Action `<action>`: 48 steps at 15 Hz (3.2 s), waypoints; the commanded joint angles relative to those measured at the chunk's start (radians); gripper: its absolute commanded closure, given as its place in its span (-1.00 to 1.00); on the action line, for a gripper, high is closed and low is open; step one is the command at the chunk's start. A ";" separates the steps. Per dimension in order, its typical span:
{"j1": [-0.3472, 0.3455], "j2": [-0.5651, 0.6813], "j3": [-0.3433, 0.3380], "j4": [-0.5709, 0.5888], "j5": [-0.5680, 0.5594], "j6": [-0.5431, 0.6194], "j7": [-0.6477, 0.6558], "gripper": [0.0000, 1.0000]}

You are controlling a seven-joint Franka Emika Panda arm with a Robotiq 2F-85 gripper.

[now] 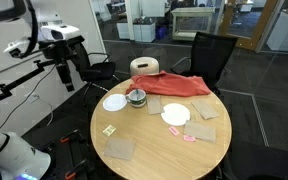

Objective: Take the green pen out of the white and green mug

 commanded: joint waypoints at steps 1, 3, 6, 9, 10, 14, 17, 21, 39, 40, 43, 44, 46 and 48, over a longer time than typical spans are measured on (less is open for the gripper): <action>0.032 0.069 -0.012 0.015 0.012 0.094 -0.027 -1.00; 0.058 0.126 -0.016 0.013 0.030 0.210 -0.061 -1.00; 0.096 0.224 -0.033 0.025 0.067 0.356 -0.148 -1.00; 0.137 0.315 -0.053 0.040 0.115 0.472 -0.284 -1.00; 0.150 0.343 -0.061 0.045 0.128 0.502 -0.337 -1.00; 0.186 0.422 -0.079 0.067 0.175 0.565 -0.507 -1.00; 0.160 0.397 -0.057 0.036 0.150 0.552 -0.454 -1.00; 0.160 0.394 -0.057 0.036 0.150 0.552 -0.454 -1.00; 0.148 0.846 0.016 0.302 0.150 0.795 -0.823 -1.00; 0.142 0.878 0.027 0.329 0.156 0.798 -0.834 -1.00; 0.118 0.969 0.058 0.414 0.151 0.789 -0.851 -1.00; 0.108 1.000 0.069 0.441 0.151 0.784 -0.850 -1.00; 0.088 1.055 0.089 0.486 0.150 0.785 -0.853 -1.00; 0.069 1.105 0.108 0.526 0.146 0.780 -0.856 -1.00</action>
